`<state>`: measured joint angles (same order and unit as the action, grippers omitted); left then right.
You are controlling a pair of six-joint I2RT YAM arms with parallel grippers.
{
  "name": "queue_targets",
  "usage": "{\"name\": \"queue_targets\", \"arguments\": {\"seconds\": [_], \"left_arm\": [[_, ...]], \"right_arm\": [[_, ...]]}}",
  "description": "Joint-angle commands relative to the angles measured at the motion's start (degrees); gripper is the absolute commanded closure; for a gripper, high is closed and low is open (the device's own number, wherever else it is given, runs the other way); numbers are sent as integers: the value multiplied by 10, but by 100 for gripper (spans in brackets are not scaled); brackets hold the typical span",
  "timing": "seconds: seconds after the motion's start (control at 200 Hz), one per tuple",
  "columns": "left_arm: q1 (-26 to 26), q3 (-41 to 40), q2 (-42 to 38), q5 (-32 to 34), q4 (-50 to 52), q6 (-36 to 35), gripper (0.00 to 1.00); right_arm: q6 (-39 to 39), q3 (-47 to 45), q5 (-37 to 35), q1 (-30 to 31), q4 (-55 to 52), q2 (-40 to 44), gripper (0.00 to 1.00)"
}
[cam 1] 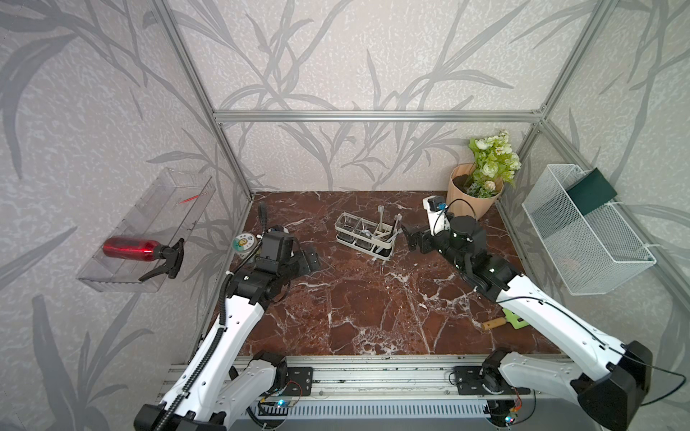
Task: Place the toothbrush into the toothbrush holder
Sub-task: Place the toothbrush in the toothbrush holder, then reset both arms
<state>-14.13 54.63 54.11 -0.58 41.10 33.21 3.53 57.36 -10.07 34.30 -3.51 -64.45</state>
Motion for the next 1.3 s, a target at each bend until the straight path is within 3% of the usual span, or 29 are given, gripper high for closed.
{"name": "queue_targets", "arguments": {"seconds": [0.0, 0.16, 0.36, 0.53, 0.635, 0.76, 1.01, 1.13, 1.23, 1.3], "left_arm": [[3, -11, -18, 32, -10, 5, 1], [3, -16, -23, 72, -9, 9, 1], [3, -48, -48, 159, -38, 34, 1], [2, -85, -69, 227, -81, 36, 1], [2, -115, -82, 246, -137, 10, 1], [2, -124, -78, 271, -161, -30, 1], [1, -130, -30, 313, -217, -87, 1], [2, -132, -12, 311, -234, -106, 1], [2, -145, -13, 303, -260, -118, 1], [3, -163, -15, 307, -291, -126, 1]], "right_arm": [[8, -22, -30, -12, -20, 34, 1], [11, -90, -94, -35, 7, 80, 1], [10, -178, -140, -122, 33, 96, 1], [57, -260, -158, -217, 127, 100, 1], [56, -304, -127, -253, 203, 83, 1], [8, -324, -113, -259, 285, 41, 1], [-46, -378, -127, -260, 547, -101, 1], [-68, -356, -90, -260, 535, -116, 1], [-73, -363, -118, -263, 574, -127, 1], [-61, -363, -78, -275, 573, -129, 1]]}}
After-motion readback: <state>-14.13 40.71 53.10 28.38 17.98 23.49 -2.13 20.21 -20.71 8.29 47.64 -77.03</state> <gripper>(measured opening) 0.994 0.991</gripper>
